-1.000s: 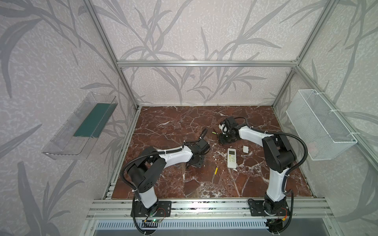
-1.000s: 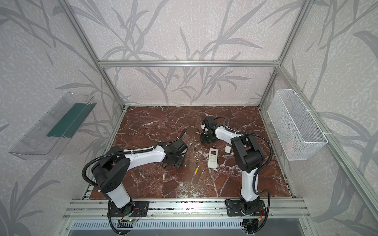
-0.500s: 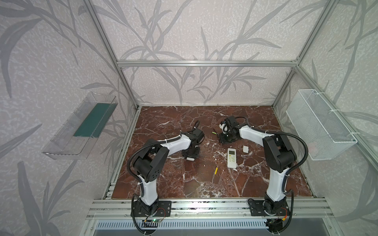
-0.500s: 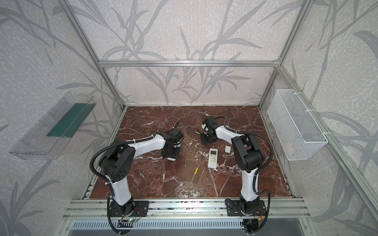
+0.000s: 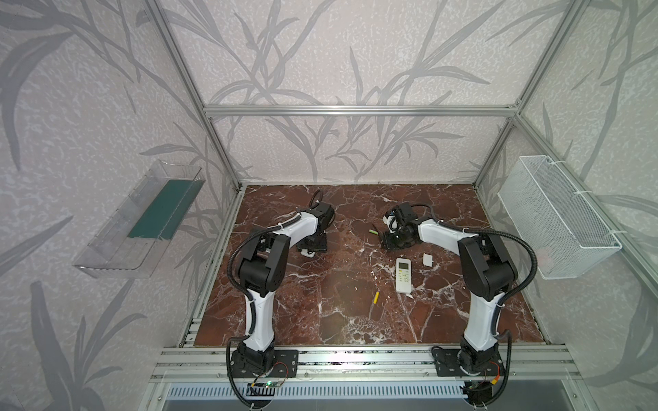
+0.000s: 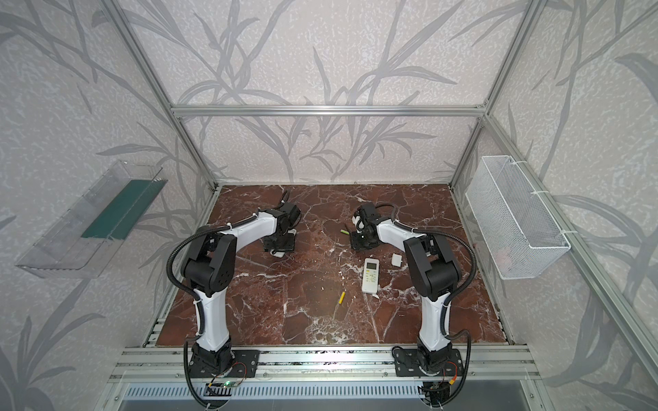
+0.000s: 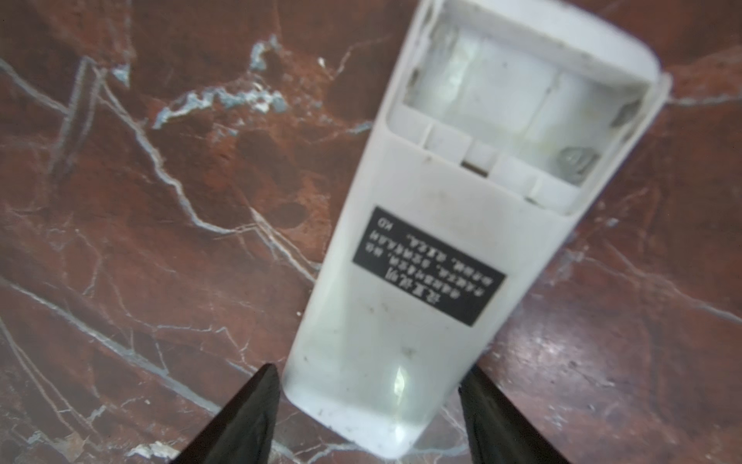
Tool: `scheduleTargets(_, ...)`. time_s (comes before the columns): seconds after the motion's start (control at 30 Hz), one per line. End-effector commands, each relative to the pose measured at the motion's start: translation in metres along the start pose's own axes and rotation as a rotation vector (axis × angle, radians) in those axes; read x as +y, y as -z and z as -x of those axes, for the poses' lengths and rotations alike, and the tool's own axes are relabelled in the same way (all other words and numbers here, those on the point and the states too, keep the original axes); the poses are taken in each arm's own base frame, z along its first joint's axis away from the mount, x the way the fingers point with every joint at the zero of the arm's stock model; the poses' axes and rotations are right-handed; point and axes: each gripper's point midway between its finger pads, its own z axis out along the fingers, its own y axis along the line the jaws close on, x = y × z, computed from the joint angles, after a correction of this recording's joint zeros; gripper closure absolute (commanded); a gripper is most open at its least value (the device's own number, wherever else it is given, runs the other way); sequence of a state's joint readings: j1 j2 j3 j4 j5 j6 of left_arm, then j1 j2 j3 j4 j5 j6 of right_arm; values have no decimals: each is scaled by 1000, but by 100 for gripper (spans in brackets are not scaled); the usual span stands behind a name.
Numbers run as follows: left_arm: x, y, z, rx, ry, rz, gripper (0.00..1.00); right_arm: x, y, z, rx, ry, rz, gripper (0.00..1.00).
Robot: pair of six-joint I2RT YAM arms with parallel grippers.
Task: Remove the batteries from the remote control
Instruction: 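Withdraw the right gripper with the screwdriver while the left gripper lowers the remote, then release the empty remote with the left gripper while the right sets down the screwdriver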
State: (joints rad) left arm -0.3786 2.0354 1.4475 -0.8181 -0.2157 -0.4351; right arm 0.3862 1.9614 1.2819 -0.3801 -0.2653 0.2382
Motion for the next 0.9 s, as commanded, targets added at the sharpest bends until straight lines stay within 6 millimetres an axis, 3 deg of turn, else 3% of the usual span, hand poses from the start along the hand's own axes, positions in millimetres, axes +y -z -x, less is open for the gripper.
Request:
scheduleTargets(0.0, 7, -4, -8, 38, -24, 50, 21, 1, 14, 1, -22, -2, 12, 100)
scheduleTargets(0.3, 3, 7, -4, 15, -9, 4, 0, -11, 34, 10, -80, -24, -6, 100)
scheduleTargets(0.63, -3, 37, 5, -57, -6, -67, 0, -43, 36, 1, -78, -59, -86, 100)
scheduleTargets(0.87, -4, 45, 6, -83, 4, -99, 0, -63, 30, -11, -52, -61, -166, 100)
